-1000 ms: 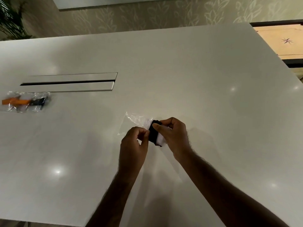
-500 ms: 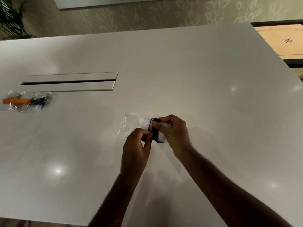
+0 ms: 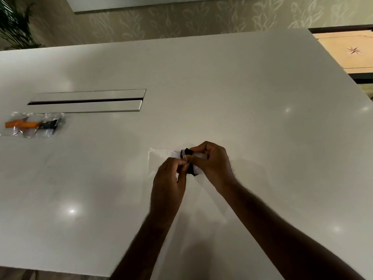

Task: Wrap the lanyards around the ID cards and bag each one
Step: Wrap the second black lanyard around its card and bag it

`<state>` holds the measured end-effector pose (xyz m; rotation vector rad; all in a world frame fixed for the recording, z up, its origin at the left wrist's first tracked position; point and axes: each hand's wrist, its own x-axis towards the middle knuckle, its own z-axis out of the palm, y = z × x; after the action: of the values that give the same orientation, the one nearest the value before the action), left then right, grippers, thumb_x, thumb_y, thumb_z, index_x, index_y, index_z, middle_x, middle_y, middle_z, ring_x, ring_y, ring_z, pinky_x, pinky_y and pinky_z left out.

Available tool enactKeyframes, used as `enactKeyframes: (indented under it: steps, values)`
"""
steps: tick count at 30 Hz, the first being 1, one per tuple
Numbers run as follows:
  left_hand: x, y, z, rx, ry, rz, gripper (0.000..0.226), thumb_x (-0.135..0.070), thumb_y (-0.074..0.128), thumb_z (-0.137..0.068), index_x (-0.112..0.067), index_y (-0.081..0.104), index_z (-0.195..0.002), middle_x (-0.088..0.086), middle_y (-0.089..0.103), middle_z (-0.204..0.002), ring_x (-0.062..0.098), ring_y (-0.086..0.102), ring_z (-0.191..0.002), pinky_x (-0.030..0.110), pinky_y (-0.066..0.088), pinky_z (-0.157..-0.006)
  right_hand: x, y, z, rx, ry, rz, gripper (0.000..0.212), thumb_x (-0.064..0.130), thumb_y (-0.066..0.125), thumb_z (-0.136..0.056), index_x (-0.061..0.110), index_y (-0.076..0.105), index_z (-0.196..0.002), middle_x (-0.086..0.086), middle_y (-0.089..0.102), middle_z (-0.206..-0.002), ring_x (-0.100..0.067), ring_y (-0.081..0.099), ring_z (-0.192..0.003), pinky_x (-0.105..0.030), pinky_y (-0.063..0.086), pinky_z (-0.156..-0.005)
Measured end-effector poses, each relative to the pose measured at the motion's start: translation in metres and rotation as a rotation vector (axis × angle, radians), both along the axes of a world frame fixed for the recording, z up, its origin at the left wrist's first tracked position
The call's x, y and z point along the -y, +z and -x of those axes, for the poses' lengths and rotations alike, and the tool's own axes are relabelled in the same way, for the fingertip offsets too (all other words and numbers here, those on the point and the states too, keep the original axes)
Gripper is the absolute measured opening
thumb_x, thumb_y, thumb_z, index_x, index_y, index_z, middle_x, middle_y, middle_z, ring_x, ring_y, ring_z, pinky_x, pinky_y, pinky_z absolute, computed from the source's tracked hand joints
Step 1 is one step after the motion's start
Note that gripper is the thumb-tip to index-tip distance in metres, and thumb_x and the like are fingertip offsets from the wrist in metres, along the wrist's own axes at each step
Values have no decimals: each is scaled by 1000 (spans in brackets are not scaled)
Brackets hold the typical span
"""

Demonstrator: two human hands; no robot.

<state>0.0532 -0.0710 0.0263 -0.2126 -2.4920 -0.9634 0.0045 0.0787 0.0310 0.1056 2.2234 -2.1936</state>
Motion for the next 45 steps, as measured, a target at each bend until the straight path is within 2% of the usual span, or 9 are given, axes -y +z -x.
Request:
enactKeyframes:
  steps: [4, 11, 17, 23, 28, 31, 35, 38, 45]
  values:
    - [-3, -1, -2, 7, -9, 8, 9, -11, 75, -94, -7, 67, -97, 2, 69, -86, 11, 55, -72, 25, 50, -64, 0, 1, 2, -37, -12, -43, 20, 16, 95, -77, 17, 76, -86, 11, 78, -83, 0, 72, -73, -14, 52, -61]
    - [-6, -2, -4, 6, 10, -4, 11, -10, 78, -91, -6, 68, -94, 2, 70, -84, 11, 59, -71, 31, 57, -61, 3, -1, -1, 144, -157, 230, 17, 10, 92, -80, 15, 76, -86, -6, 81, -87, -14, 77, -74, -24, 58, -58]
    - [-5, 2, -5, -35, 5, 1, 11, -12, 77, -91, -6, 71, -98, 3, 73, -89, 15, 63, -74, 30, 59, -64, 5, 1, -6, -7, -28, 168, 18, 2, 90, -80, 12, 75, -84, -11, 80, -86, -23, 78, -76, -34, 63, -64]
    - [-2, 7, -7, 6, -1, -3, 15, -21, 75, -94, -9, 73, -103, 0, 73, -93, 11, 60, -79, 30, 57, -65, -1, 2, -6, -106, 56, 114, 28, 2, 88, -82, 27, 77, -83, -5, 81, -86, -25, 79, -74, -35, 65, -62]
    - [20, 23, 5, -153, -24, 186, 17, -26, 71, -97, -14, 68, -109, 1, 65, -111, 22, 57, -104, 30, 42, -90, -5, 1, -4, -168, 53, -15, 17, 18, 92, -80, 23, 77, -85, 2, 80, -86, -15, 75, -77, -23, 58, -66]
    - [40, 38, 23, -55, -70, 325, 41, -43, 63, -98, -18, 65, -130, -2, 63, -132, 20, 54, -128, 35, 37, -105, -8, 8, -5, -210, 127, -115, 20, 35, 91, -81, 24, 75, -85, 9, 81, -88, -6, 73, -79, -19, 53, -68]
    - [54, 48, 38, 330, -304, 80, 41, -56, 62, -96, -27, 70, -123, -17, 74, -117, -3, 66, -112, 26, 52, -100, -12, 17, -3, -197, 205, -117, 24, 29, 94, -81, 19, 73, -87, 4, 83, -88, -19, 78, -78, -31, 59, -72]
    - [53, 44, 40, 348, -318, -16, 31, -46, 75, -92, -32, 70, -118, -24, 74, -111, -6, 67, -106, 17, 53, -91, -16, 21, 0, -171, 221, -129, 22, 28, 93, -80, 19, 75, -88, 2, 82, -88, -24, 78, -79, -37, 61, -72]
    - [46, 42, 38, 379, -363, -91, 37, -47, 76, -88, -35, 68, -122, -28, 71, -113, -4, 66, -109, 7, 47, -88, -14, 20, 4, -155, 226, -264, 23, 20, 87, -78, 30, 68, -86, 7, 78, -82, -21, 70, -78, -26, 51, -67]
